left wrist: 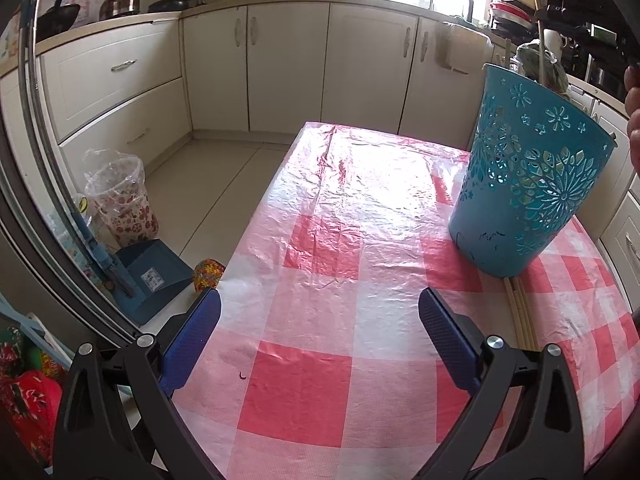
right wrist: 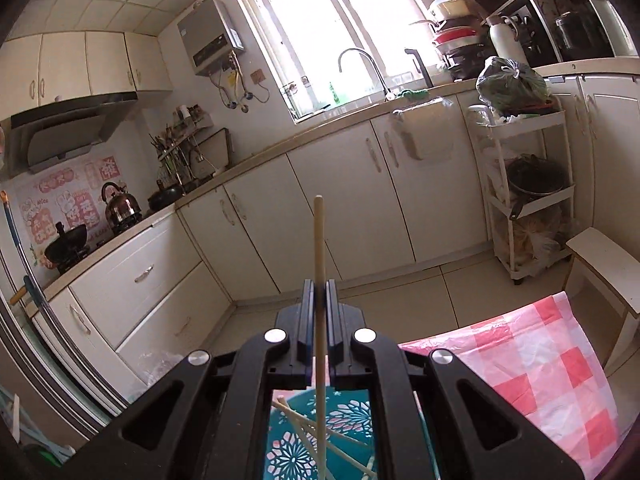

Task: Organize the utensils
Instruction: 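Lift the stick into the teal basket and open the right gripper, then move the right gripper back down to the sticks beside the basket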

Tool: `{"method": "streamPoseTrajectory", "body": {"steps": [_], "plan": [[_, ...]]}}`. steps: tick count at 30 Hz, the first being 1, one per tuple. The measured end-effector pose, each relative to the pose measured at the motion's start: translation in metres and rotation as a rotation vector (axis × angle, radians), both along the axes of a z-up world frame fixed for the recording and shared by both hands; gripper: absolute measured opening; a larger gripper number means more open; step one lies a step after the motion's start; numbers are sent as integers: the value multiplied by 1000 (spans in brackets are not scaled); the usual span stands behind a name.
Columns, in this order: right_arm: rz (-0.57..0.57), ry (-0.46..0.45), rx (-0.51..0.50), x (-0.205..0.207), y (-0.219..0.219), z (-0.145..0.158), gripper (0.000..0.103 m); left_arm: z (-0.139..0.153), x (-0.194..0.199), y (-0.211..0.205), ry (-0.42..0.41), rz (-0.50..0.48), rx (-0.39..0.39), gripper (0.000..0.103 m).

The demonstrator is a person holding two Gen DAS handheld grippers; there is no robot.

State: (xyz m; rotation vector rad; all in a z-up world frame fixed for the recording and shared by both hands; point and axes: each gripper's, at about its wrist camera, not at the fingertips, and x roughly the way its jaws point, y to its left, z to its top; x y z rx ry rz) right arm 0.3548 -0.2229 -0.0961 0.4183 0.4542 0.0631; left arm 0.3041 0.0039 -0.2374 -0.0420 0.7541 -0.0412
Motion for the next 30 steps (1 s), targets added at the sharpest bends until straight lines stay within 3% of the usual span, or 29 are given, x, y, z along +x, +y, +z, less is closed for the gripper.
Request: {"method": "streamPoseTrajectory", "body": {"steps": [8,13,16,23,27,30], "plan": [[86,41,-57,-29,4,-12,12,-1,0,1,4,10,-3,95],[62,1,-97,-85,-8,-1,27,0,-1,3,-4,20,-7,95],[22,-1,-122,-123,-19,-3,30,1,-3,3,-10,25,-7,95],[-17,168,-176,-187,-26,-63,36,3,-7,2,-31,23,6,95],[-9,284,-154,-195,-22,-103,36,4,-8,-2,-39,11,22,95],[19,310,-162,-188,-15,-113,36,4,-9,-3,-43,7,29,95]]}}
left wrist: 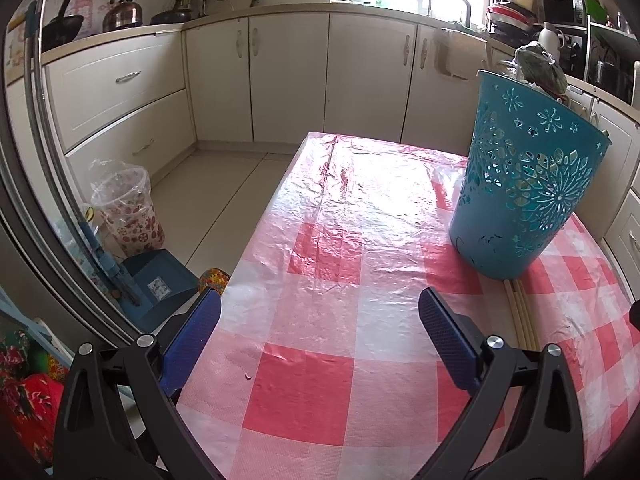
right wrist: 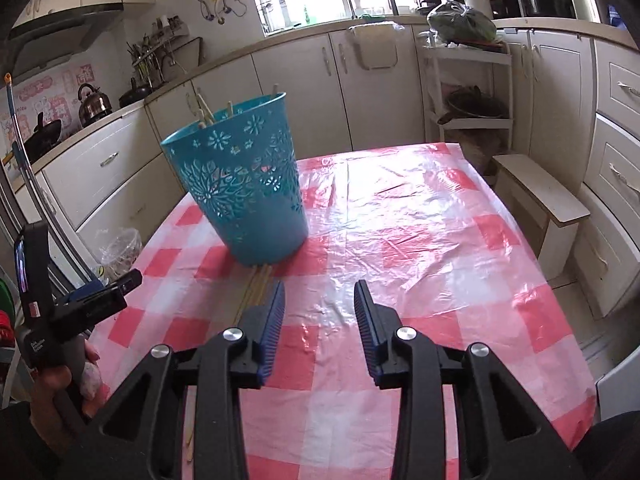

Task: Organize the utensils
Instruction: 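Move the right gripper back down to the sticks beside the basket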

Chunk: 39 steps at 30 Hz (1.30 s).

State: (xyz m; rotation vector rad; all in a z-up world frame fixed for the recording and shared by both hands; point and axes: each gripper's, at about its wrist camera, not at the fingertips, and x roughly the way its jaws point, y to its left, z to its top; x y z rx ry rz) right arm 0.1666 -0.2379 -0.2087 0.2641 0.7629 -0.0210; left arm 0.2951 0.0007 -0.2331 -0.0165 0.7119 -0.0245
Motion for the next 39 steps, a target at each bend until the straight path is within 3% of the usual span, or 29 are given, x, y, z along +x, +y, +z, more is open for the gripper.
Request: {"method": "streamPoseTrajectory", "body": {"steps": [21,35,39], "plan": [[111,98,-18,24,43,-32,36,0,0,-1,-1,-9,8,95],[119,148,-26,41,52,-41,36,0,-1,-2,-1,-10,9,95],[119,236,-59,55,57,-52,36,0,-1,-2,-1,-11,9,95]]}}
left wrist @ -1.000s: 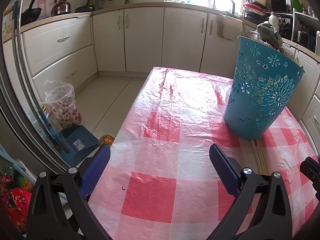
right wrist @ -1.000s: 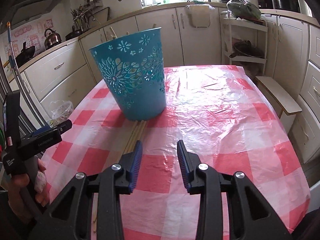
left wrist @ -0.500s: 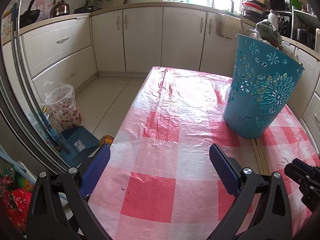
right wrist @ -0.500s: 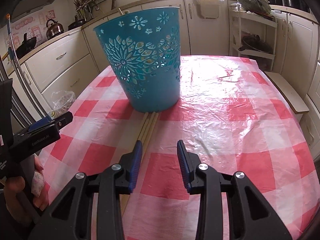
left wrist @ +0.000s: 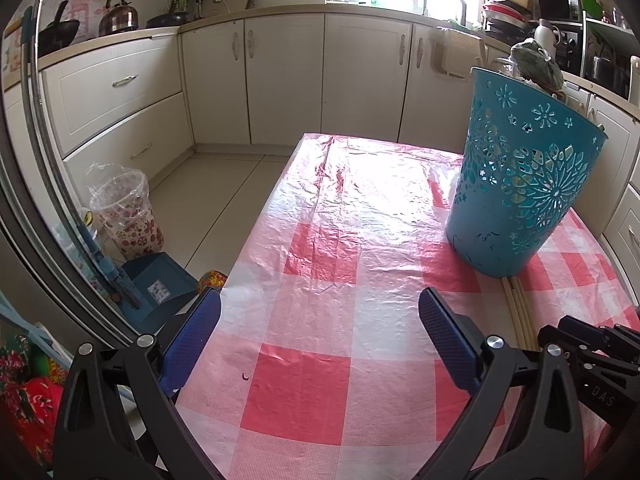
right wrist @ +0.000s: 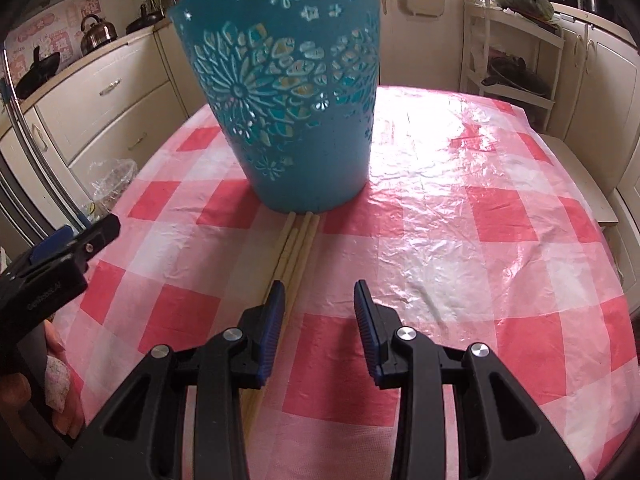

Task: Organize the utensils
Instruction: 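Move the right gripper back down to the sticks beside the basket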

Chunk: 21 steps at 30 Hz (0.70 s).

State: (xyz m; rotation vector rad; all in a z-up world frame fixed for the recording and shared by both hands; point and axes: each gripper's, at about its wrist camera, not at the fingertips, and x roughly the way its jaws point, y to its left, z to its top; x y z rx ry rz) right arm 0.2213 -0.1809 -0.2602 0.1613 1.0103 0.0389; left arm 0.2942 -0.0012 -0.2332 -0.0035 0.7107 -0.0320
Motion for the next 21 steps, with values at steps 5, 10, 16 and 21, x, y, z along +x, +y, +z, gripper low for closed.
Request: {"method": "streamPoseTrajectory", "body": {"steps": [5,10,16,21], "plan": [[-20,14,-21,3,-11,-1,33,0,0,-1,0,-3,1,95],[-30,-22,67,4,-18,5,33,0,1,-3,3,-9,8,95],[14,25,-7,15,3,0,31,-1,2,-2,7,-9,10,95],[69,44,-75,8,-3,0,18,-2,3,-2,11,-18,16,95]]}}
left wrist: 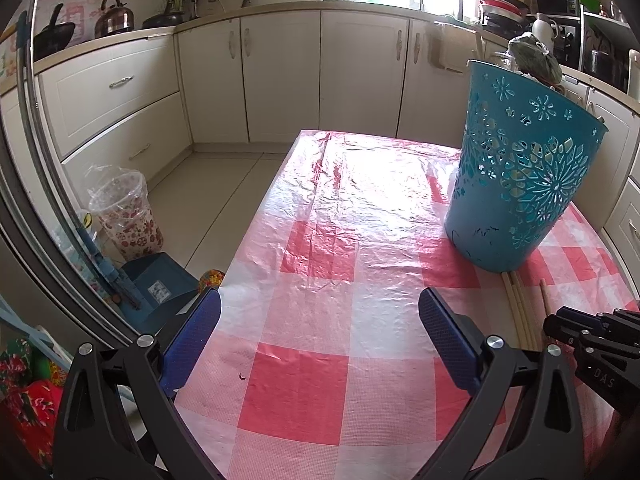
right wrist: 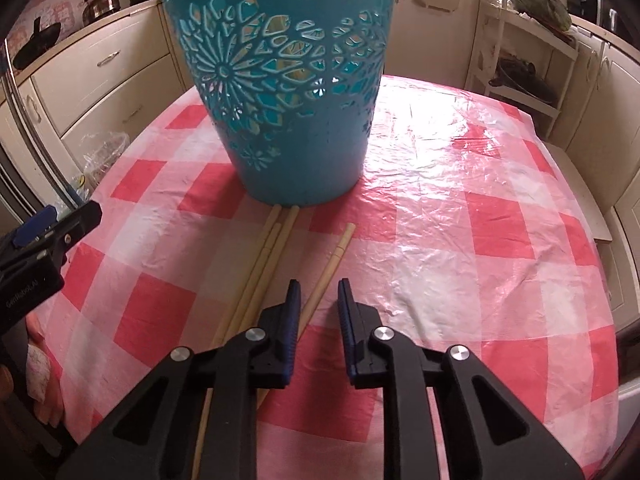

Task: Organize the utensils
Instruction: 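Move the right gripper back down to the sticks beside the basket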

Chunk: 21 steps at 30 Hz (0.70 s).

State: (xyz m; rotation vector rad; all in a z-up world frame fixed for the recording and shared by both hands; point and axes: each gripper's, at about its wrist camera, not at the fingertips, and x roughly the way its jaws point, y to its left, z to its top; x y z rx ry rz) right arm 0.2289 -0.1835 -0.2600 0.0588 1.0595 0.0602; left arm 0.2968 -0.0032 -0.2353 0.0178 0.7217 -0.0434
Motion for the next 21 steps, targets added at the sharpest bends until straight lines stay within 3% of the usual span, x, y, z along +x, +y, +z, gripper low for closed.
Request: {"method": "streamPoseTrajectory", "body": {"steps": [2,6,12,21], "plan": [[39,16,-3,-3,-5,1,17,1,1,-5,14,-20,12,95],[80,13,65,-10,-24,0,15,0,-1,-31,74,-126,-41,95],[13,10,205,-12,-42,-4,14,-9,-6,-96,106,-251,103,95],[11,14,247,-11,-47,-3,14,-22,7,-113,196,-224,163,91]]}}
